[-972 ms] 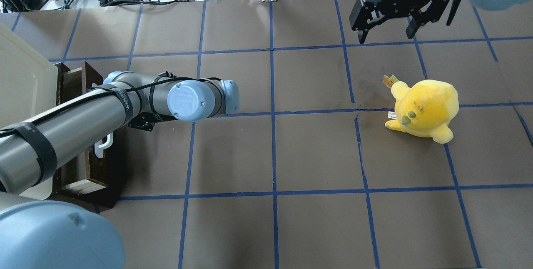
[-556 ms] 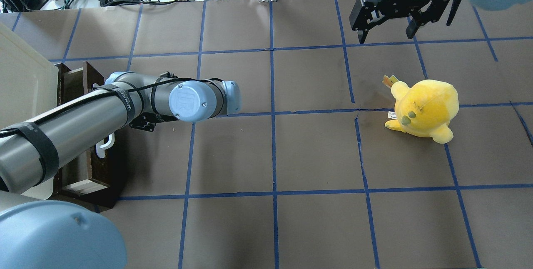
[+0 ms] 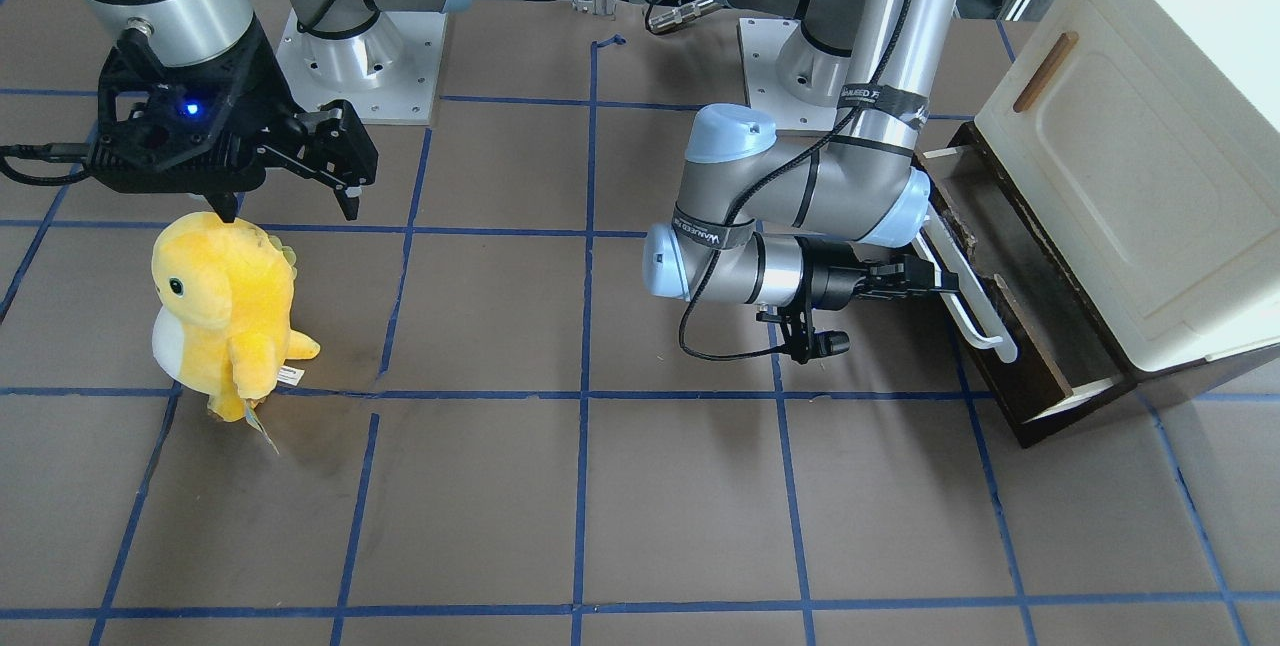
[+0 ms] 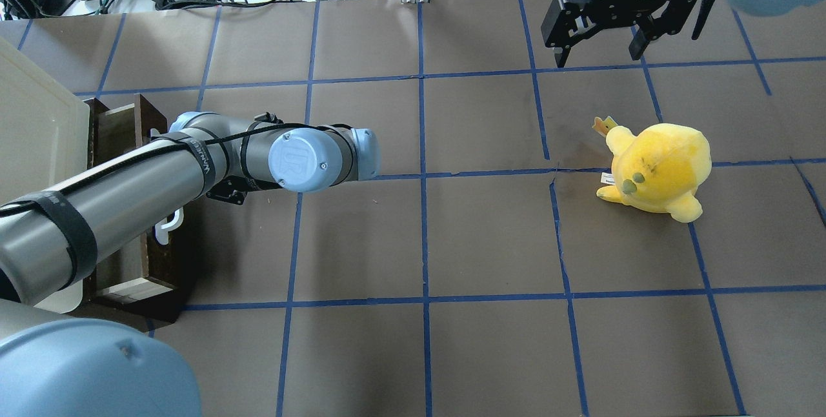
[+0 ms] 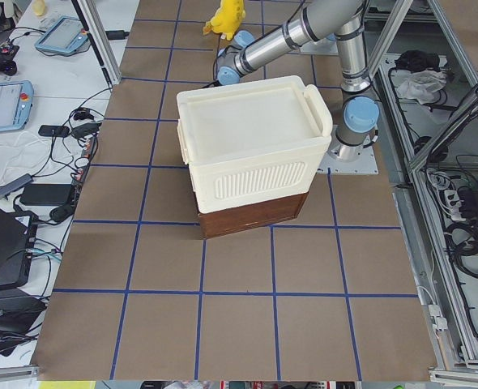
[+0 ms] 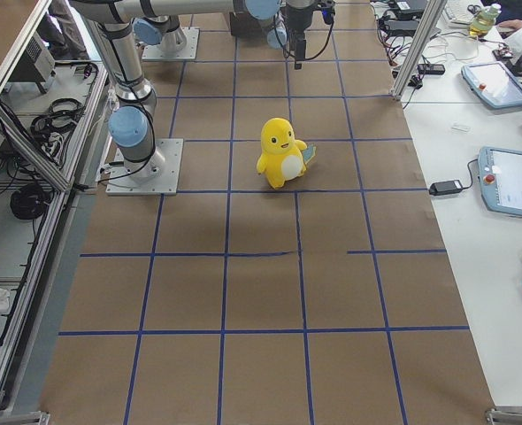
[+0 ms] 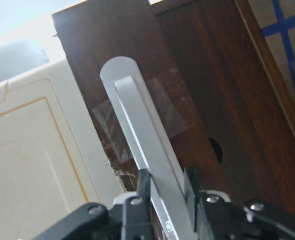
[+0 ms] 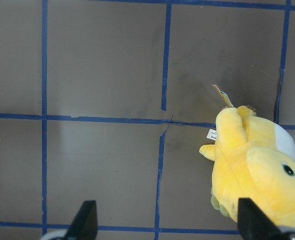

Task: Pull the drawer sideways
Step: 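Pull the handle with the left gripper, sliding the drawer out toward the plush toy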

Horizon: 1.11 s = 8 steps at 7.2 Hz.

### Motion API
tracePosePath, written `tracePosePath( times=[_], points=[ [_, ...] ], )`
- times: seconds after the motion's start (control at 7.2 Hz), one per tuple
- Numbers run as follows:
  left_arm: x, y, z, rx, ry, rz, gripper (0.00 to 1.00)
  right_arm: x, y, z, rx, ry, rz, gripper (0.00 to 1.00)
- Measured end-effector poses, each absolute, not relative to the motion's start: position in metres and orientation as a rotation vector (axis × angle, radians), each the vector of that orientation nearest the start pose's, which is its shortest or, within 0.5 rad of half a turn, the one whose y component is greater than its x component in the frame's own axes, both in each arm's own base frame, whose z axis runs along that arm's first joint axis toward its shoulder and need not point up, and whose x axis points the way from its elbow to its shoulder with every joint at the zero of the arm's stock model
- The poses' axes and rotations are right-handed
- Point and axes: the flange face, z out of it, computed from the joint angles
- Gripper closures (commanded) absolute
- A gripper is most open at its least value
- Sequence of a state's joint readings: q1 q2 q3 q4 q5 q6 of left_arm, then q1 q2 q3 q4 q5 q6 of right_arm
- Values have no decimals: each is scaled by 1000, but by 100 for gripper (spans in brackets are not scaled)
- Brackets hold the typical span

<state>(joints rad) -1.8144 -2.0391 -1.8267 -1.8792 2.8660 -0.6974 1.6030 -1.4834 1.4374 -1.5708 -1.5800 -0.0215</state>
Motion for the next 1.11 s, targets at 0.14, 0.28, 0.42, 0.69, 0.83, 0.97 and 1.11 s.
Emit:
tracePosePath(
  times=[0.14,0.28,0.42,0.69,0.83,0.97,1.11],
  points=[
    [-162,-489,182,310,1689,255,81,149,-529,509,-84,3149,-72,0],
    [-164,-488,181,313,1688,253,84,149,-529,509,-84,3149,-73,0],
    [-165,-488,181,315,1687,251,85,149,-529,509,-84,3149,-73,0],
    [-167,-488,181,322,1682,243,86,149,-529,509,-84,3149,-72,0],
    [-167,-488,182,323,1681,240,86,149,-529,509,-84,3149,-73,0],
    [-168,-489,182,323,1681,236,87,149,-529,509,-84,3149,-73,0],
    [-170,-491,183,323,1682,231,91,149,-529,509,-84,3149,-73,0]
  ],
)
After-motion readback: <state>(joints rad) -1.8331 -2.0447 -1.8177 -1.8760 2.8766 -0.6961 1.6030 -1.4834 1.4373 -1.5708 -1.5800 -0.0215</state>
